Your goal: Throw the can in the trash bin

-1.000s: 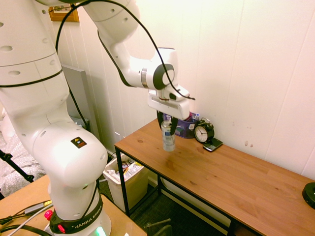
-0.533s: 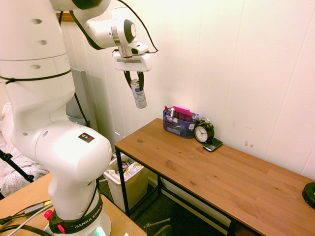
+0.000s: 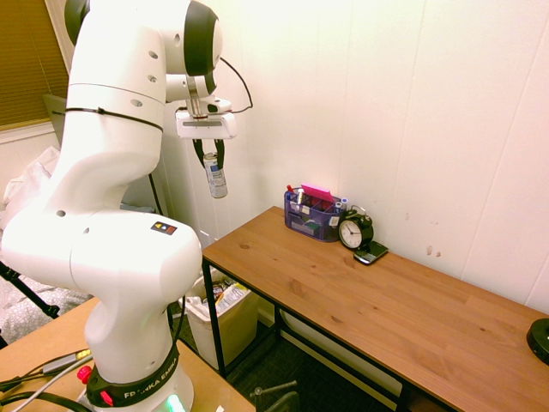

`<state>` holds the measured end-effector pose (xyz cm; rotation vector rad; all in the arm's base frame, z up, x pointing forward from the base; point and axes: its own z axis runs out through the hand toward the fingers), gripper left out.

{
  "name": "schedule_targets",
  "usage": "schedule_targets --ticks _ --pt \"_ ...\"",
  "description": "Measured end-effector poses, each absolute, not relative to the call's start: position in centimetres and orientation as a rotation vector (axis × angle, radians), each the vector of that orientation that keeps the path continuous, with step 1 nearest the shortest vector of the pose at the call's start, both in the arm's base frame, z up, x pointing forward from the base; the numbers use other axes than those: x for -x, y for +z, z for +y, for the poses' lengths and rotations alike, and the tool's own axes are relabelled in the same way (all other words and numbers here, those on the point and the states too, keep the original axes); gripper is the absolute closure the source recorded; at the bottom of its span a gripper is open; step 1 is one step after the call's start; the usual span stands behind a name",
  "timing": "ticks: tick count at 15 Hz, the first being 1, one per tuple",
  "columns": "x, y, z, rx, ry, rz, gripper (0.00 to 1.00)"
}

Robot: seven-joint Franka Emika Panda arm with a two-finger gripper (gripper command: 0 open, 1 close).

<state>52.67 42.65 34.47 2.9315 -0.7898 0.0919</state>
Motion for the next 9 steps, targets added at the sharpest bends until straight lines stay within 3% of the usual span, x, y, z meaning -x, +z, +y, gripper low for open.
schedule_targets --ticks 9 --pt "-54.1 34.9 40.9 -2.945 0.066 -0.877 0.00"
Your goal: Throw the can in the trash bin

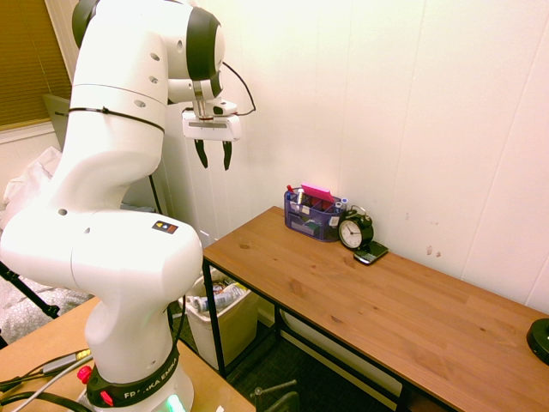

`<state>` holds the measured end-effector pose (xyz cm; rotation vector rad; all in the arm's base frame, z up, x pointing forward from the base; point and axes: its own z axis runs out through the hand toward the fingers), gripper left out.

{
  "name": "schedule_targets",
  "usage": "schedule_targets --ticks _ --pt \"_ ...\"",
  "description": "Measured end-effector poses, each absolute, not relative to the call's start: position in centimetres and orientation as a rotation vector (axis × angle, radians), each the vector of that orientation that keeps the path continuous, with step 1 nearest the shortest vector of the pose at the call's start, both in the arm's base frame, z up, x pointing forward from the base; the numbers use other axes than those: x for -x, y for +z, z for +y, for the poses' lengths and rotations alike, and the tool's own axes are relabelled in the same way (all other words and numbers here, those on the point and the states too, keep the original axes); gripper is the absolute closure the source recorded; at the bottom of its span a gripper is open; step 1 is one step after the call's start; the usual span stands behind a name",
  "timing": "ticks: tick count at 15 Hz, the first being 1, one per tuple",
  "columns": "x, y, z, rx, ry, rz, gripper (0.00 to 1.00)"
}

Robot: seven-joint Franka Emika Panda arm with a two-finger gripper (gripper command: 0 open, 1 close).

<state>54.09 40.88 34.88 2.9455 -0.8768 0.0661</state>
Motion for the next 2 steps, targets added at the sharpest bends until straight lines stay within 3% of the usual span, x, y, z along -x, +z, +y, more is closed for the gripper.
schedule_targets --ticks 2 --pt "-54.4 34.9 38.2 -2.947 0.046 -0.930 0.00"
